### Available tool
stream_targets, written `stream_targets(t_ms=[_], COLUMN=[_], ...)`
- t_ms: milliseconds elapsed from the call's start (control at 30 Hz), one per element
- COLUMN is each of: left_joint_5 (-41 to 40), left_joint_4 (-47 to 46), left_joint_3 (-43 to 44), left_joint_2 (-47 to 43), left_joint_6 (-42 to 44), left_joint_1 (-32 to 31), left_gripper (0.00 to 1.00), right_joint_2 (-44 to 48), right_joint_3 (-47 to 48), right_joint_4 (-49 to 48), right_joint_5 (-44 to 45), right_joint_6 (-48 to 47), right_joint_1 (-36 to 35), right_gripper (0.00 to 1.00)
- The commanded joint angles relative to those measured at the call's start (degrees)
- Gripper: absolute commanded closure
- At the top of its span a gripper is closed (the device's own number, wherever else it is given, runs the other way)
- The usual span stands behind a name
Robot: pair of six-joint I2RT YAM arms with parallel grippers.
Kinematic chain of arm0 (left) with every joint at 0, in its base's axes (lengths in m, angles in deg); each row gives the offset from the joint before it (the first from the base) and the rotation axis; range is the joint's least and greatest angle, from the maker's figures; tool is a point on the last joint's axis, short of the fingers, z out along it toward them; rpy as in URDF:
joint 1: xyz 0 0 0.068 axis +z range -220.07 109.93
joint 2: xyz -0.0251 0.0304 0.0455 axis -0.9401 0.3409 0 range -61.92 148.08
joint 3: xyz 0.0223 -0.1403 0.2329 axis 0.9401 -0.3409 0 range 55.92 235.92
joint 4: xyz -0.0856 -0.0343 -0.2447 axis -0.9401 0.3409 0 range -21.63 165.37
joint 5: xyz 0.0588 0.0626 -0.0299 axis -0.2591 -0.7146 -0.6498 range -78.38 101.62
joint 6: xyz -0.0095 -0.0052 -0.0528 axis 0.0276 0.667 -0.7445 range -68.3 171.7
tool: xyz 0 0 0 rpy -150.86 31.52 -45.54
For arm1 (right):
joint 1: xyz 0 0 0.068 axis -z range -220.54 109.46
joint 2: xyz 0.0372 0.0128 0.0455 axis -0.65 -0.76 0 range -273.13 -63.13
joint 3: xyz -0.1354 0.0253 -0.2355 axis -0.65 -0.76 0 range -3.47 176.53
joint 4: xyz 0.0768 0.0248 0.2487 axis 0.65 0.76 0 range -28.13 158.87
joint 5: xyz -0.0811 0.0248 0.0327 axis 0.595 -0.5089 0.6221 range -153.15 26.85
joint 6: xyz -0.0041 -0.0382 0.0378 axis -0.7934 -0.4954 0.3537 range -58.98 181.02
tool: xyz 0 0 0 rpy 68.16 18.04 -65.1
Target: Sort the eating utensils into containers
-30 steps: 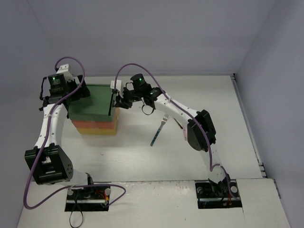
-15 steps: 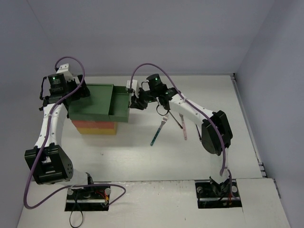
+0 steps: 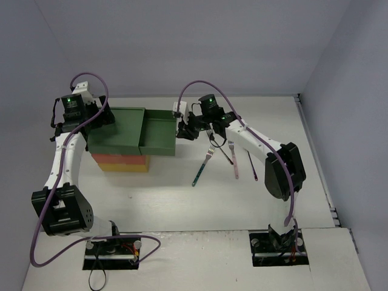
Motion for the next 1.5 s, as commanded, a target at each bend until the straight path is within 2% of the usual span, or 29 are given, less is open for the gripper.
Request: stream_targets(t_ms=[0, 667, 700, 767, 867, 967, 1200, 1367, 1467], left_joint_5=[-2.10, -2.01, -2.01, -1.93, -1.68, -0.88, -1.28, -2.36, -2.94], left_joint_4=[3.62, 3.72, 3.72, 3.72, 3.72, 3.81, 4.64, 7.54, 8.38], left_joint_3=[-0.72, -0.71, -0.68, -0.65, -0.57, -0.21, 2.22, 5.81, 5.51], left_joint_2=[1.21, 1.04, 1.04, 0.97, 0.87, 0.09, -3.85, -9.07, -14.77], left_joint_6=[1.80, 1.90, 1.85, 1.81, 1.81, 1.64, 2.16, 1.57, 1.03], left_joint_1=[-0.05, -0.04, -0.01, -0.05, -0.05, 0.03, -0.06, -0.27, -0.50], left_gripper=[0.13, 0.13, 0.13, 0.13, 0.13, 0.13, 0.13, 0.13, 0.13], right_joint_2=[4.96, 5.85, 5.85, 6.36, 7.77, 9.78, 18.75, 24.48, 25.90], right_joint_3=[0.24, -1.14, -1.26, -1.64, -2.77, -3.96, -11.42, -20.98, -25.88], right_joint_4=[-2.24, -2.24, -2.24, -2.24, -2.24, -2.24, -2.24, -2.24, -2.20], right_joint_5=[-0.90, -1.20, -1.30, -0.90, 1.39, 5.56, 28.35, 48.19, 50.37], right_joint_6=[-0.34, -0.28, -0.10, 0.31, 1.02, 5.82, 22.81, 35.44, 40.29], right_joint_1=[0.70, 2.45, 2.45, 2.45, 2.45, 3.23, 4.21, 4.90, 6.27], right_gripper=[1.00, 1.00, 0.98, 0.87, 0.77, 0.68, 0.48, 0.45, 0.45])
